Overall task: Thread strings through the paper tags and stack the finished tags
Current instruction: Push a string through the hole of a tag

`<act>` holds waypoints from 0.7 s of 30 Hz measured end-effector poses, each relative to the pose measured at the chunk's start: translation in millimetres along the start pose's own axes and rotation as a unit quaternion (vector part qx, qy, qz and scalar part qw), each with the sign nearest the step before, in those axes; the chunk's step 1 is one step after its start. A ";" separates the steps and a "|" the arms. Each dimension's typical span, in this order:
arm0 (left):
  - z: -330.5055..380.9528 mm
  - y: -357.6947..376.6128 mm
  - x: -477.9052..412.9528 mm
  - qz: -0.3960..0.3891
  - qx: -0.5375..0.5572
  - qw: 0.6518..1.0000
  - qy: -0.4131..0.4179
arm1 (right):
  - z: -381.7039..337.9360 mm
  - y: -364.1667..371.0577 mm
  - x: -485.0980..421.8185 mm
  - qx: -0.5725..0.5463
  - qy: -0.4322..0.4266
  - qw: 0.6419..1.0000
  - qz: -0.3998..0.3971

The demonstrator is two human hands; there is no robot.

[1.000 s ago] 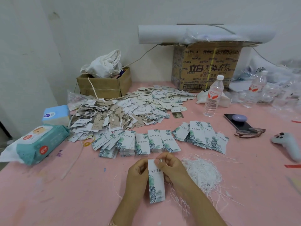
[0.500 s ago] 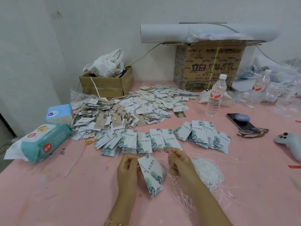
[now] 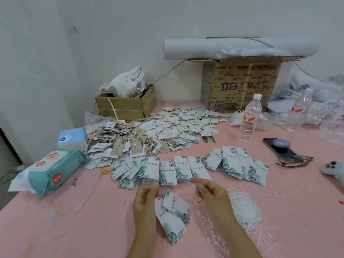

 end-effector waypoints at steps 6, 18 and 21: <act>9.3 13.8 10.0 -0.062 -0.193 0.969 0.142 | -4.2 5.4 2.6 0.017 -0.031 0.999 0.003; 7.6 18.9 10.5 -0.084 -0.214 0.959 0.167 | -2.3 19.9 10.0 0.014 -0.042 0.998 -0.050; 8.4 18.2 10.7 -0.079 -0.203 0.962 0.167 | -1.2 21.2 11.0 0.031 -0.048 0.997 -0.055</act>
Point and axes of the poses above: each hand's wrist, its own x-axis away from the middle knuckle, its own y-axis out of the palm, z = x × y, the point moved 5 cm from there along -x, towards the middle knuckle, and after that the axes turned 9 degrees about -x, right-handed, at the moved point
